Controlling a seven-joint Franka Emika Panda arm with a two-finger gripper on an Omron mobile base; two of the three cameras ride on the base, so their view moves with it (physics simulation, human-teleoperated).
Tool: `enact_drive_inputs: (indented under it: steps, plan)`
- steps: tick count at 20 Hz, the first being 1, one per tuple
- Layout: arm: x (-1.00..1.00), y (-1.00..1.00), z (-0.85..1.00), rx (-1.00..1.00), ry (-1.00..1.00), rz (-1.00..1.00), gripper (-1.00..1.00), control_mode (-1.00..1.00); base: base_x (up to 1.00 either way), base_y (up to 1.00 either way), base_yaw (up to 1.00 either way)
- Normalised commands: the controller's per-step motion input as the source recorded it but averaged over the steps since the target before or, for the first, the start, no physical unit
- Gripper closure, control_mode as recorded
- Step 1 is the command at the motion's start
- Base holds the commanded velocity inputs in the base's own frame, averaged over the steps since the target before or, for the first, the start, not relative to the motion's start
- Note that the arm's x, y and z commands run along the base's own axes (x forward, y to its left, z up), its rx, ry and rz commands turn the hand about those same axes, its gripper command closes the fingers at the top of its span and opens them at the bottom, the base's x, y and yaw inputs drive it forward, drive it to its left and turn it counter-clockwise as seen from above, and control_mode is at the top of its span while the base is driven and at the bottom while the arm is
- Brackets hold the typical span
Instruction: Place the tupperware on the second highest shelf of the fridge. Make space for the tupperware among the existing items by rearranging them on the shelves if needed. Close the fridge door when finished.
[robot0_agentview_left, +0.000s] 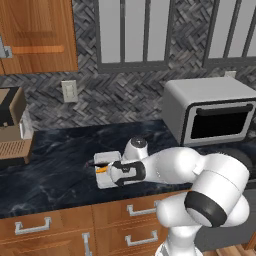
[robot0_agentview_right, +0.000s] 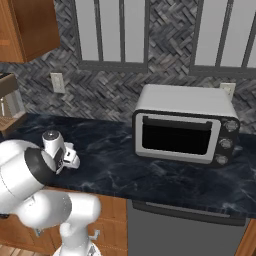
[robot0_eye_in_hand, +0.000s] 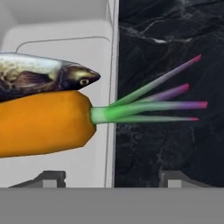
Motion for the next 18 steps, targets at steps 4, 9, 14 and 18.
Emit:
enact_drive_inputs:
  steps: [4, 9, 14, 18]
  plan:
    - [0.12, 0.11, -0.12, 0.00, 0.00, 0.00, 1.00, -1.00, 0.00, 0.00, 0.00]
    - [0.00, 0.00, 0.00, 0.00, 0.00, 0.00, 1.00, -1.00, 0.00, 0.00, 0.00]
    - [-0.07, 0.00, 0.09, 0.02, -0.01, 0.00, 1.00, -1.00, 0.00, 0.00, 0.00]
    - [-0.18, -0.06, 0.37, 0.03, -0.04, 0.00, 1.00, -1.00, 0.00, 0.00, 0.00]
